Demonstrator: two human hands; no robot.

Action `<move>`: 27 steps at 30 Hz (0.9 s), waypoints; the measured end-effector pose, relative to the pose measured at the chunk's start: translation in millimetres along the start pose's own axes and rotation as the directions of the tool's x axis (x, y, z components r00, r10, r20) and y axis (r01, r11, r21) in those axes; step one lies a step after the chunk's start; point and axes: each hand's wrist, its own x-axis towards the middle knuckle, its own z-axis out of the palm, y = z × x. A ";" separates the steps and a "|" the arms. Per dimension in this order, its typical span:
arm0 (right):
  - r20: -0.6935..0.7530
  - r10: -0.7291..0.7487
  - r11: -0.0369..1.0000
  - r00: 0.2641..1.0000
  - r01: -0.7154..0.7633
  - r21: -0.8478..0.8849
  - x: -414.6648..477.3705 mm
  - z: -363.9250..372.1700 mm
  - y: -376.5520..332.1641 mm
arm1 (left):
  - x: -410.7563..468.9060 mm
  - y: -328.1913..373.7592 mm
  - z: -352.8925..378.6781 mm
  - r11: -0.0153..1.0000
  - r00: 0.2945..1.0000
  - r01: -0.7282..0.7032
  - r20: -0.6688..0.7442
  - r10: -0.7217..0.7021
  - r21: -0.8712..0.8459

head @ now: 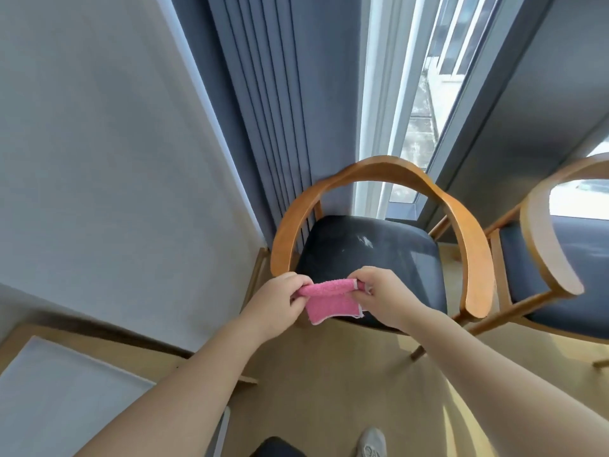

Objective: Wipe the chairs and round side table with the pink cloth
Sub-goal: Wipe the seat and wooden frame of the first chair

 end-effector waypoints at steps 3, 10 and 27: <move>0.009 0.031 0.999 0.999 -0.032 0.029 12.1 -7.4 18.9 | 25.1 1.3 5.1 1.000 1.000 0.001 0.019 -0.001 -0.004; 0.012 0.107 0.994 0.994 -0.107 0.000 72.4 -9.6 38.5 | 95.8 -40.8 4.7 0.999 0.998 -0.029 0.053 0.027 0.032; -0.025 0.451 0.890 0.892 -0.452 -0.061 270.7 82.6 146.7 | 334.3 -225.6 38.7 0.895 0.994 0.009 0.094 -0.056 0.446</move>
